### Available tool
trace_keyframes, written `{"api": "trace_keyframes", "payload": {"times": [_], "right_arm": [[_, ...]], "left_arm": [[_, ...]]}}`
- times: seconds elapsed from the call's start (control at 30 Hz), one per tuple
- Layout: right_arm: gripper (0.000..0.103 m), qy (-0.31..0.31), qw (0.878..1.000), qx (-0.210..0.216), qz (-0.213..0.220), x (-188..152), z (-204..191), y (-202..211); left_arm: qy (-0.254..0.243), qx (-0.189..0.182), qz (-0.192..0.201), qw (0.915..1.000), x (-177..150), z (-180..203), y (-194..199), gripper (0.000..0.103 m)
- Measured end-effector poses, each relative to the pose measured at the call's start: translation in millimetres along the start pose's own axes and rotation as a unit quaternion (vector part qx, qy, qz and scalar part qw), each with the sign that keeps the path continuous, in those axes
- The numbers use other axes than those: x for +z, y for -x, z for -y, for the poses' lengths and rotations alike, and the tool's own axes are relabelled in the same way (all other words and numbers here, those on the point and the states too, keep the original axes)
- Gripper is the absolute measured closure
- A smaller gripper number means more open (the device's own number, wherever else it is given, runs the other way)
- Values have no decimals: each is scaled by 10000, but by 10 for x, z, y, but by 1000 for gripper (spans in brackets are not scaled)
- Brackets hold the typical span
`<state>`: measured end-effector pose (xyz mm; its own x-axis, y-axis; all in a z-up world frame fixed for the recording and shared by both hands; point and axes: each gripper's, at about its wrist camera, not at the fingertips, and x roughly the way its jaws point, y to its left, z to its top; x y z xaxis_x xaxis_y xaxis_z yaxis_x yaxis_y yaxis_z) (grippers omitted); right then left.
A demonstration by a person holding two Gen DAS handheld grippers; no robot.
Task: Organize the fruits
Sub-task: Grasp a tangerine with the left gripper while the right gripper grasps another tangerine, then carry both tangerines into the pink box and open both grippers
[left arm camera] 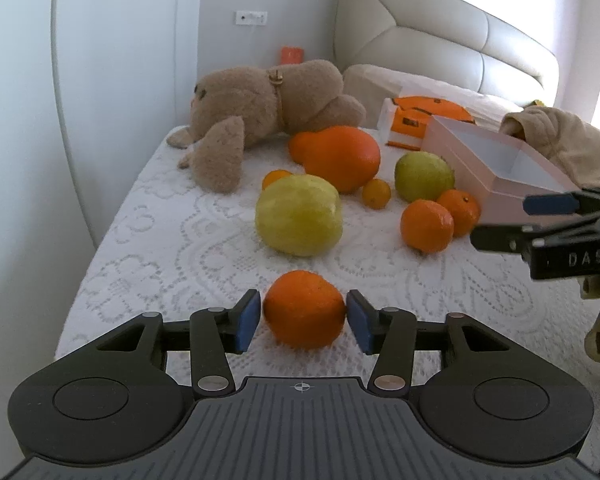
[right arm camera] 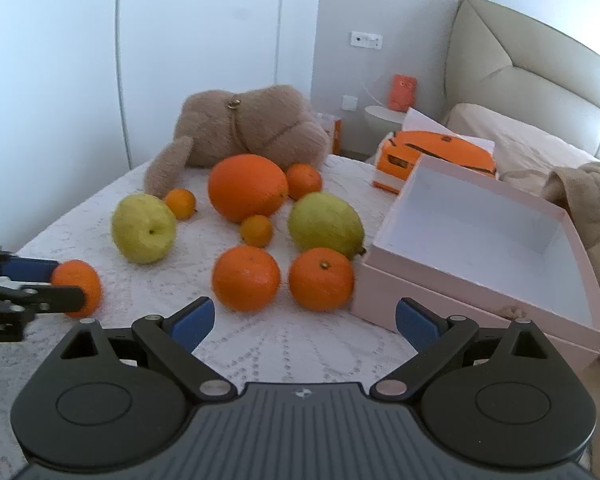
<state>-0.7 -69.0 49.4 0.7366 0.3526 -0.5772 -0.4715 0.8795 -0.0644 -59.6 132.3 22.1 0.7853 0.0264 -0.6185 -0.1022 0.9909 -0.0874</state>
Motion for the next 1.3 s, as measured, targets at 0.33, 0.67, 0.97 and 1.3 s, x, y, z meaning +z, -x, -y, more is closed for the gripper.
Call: {"api": "trace_keyframes", "payload": {"times": [0.33, 0.67, 0.97, 1.3], "right_arm": [[39, 487, 9984, 254, -117, 173, -338, -328], [53, 1592, 9859, -480, -195, 83, -685, -577], [55, 1001, 9948, -152, -110, 199, -458, -284], [55, 239, 9790, -955, 1787, 1838, 531, 998]], "left_arm": [[266, -109, 41, 9996, -64, -113, 4, 51], [308, -178, 13, 9994, -80, -125, -32, 51], [387, -130, -100, 9991, 114, -32, -26, 53], [-222, -1489, 1827, 9716, 1848, 835, 406, 53]]}}
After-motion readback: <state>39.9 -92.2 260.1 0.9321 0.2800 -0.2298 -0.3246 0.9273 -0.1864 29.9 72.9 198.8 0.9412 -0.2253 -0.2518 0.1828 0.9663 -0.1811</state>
